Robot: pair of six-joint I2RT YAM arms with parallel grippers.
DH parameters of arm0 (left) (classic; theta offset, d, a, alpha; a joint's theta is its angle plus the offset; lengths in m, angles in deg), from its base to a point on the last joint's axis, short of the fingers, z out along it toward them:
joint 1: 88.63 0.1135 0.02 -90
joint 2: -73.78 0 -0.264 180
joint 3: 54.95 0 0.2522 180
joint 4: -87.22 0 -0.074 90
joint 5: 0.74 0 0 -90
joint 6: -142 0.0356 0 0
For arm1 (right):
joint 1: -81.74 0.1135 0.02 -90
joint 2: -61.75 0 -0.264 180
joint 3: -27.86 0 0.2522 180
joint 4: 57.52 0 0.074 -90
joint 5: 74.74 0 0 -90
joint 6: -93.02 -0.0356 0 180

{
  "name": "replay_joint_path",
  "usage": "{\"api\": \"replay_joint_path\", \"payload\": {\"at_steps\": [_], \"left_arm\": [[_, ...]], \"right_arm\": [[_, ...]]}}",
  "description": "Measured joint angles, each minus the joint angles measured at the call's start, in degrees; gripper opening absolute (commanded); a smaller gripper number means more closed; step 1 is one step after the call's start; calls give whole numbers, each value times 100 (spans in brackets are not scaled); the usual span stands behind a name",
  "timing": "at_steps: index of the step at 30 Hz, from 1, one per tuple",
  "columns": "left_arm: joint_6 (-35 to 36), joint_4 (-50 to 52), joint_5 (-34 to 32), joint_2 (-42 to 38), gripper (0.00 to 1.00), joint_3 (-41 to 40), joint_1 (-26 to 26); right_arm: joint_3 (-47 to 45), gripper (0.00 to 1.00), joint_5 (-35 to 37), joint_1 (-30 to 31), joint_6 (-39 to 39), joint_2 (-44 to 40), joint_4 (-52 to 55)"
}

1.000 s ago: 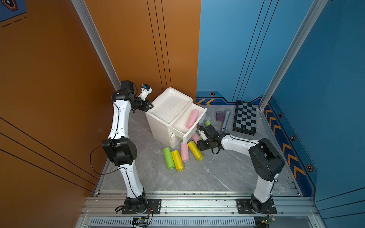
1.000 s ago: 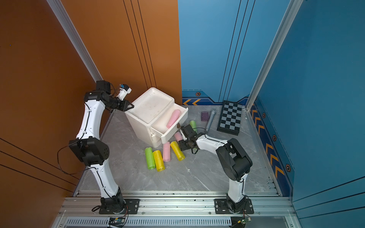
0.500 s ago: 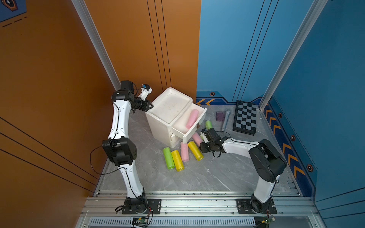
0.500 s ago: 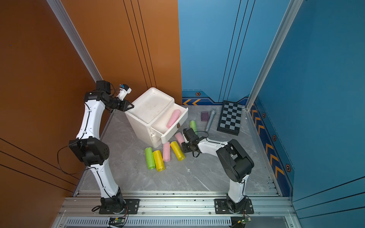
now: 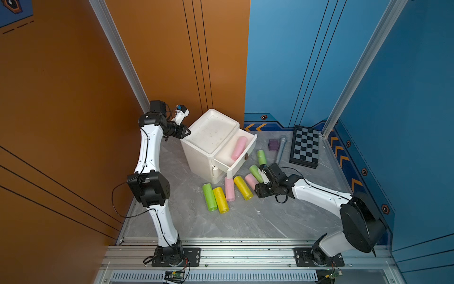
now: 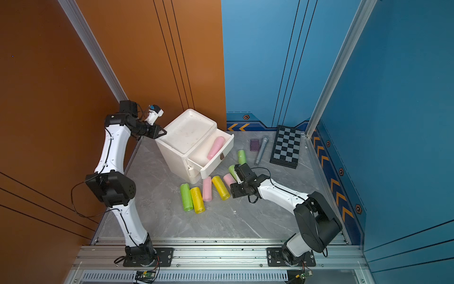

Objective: Sort the rolls of trash bags by color and place them into the drawer
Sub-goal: Pick up the roll of trash bags from the center of the board.

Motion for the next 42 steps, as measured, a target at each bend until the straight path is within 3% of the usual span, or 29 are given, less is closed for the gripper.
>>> {"api": "replay_joint_path", "payload": {"at_steps": [18, 32, 40, 42], "left_arm": [[0, -52, 0, -55, 0, -96, 11], [-2, -61, 2, -85, 0, -144, 31], [-2, -61, 2, -85, 0, -144, 33], [-2, -63, 2, -85, 0, -144, 33]], "right_arm": [[1412, 68, 37, -2, 566, 984, 610], [1469, 67, -109, -223, 857, 1703, 715], [1377, 35, -223, -262, 761, 1773, 393], [1331, 33, -262, -262, 713, 1740, 282]]}}
